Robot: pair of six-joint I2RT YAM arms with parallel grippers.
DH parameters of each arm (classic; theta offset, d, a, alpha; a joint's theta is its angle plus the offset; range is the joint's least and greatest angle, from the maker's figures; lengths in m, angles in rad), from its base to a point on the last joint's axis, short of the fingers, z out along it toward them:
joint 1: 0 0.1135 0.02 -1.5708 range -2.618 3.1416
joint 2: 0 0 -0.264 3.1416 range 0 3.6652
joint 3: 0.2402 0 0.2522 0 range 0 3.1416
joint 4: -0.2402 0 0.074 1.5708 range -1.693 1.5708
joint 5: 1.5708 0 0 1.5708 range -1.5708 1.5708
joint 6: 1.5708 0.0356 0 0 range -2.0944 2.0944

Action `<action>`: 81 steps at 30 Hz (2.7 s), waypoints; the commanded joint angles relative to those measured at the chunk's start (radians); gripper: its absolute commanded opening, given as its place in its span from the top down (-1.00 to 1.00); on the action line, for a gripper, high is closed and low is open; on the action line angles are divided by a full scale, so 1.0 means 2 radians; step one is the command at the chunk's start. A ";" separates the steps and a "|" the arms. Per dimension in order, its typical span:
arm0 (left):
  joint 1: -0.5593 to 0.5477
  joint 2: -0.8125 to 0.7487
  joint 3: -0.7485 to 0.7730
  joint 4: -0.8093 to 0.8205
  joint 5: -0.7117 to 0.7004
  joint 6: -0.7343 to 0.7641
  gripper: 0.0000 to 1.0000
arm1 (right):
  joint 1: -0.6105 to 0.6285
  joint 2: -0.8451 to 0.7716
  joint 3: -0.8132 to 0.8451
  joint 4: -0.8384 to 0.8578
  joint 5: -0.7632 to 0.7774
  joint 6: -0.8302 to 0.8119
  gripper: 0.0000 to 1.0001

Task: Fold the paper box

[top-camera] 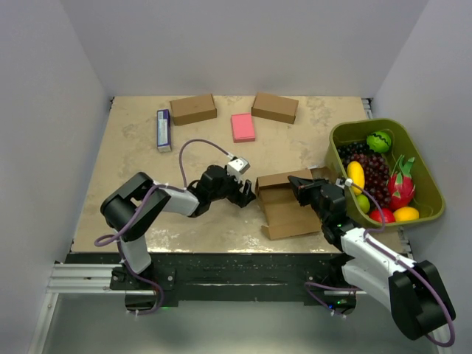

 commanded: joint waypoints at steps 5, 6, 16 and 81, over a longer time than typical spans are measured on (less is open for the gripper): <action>-0.020 -0.007 -0.019 0.072 0.026 0.043 -0.58 | -0.006 0.002 -0.005 -0.016 0.025 0.008 1.00; -0.020 -0.002 -0.017 0.072 0.030 0.045 -0.59 | -0.005 0.001 -0.005 -0.016 0.025 0.008 1.00; -0.025 -0.003 -0.022 0.094 0.040 0.067 -0.61 | -0.006 0.005 -0.004 -0.012 0.024 0.006 1.00; -0.031 0.018 -0.060 0.288 0.024 0.044 -0.89 | -0.005 0.027 -0.041 -0.016 0.052 -0.038 1.00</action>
